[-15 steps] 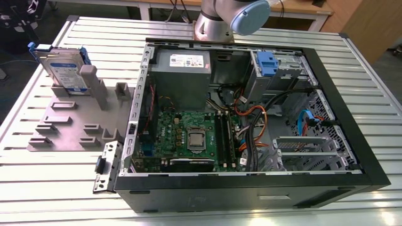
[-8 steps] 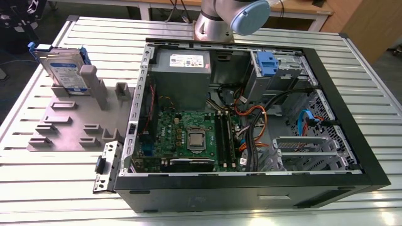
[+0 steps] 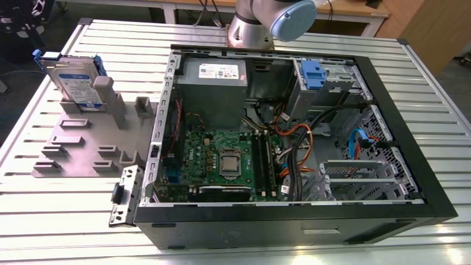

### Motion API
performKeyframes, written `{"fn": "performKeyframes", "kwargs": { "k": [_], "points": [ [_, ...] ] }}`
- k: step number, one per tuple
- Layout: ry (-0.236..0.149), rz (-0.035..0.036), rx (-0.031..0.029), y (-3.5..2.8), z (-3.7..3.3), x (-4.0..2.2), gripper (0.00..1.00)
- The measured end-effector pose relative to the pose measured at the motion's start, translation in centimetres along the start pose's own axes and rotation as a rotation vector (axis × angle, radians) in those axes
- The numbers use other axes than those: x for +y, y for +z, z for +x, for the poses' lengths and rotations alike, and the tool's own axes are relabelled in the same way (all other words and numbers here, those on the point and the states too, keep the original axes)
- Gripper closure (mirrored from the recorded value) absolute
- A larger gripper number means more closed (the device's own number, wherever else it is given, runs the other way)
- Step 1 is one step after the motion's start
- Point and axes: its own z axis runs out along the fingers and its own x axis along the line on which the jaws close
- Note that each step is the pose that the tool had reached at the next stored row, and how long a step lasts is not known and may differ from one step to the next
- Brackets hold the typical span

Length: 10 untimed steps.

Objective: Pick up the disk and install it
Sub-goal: 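Pick up the disk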

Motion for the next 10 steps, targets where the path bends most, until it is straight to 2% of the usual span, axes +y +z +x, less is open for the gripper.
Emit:
{"fn": "performKeyframes", "kwargs": {
  "k": [5, 10],
  "points": [
    [-0.049, -0.0004, 0.0023, 0.0, 0.0, 0.0, 0.89],
    [-0.122, -0.0011, 0.0058, 0.0, 0.0, 0.0, 0.89]
  ]
}}
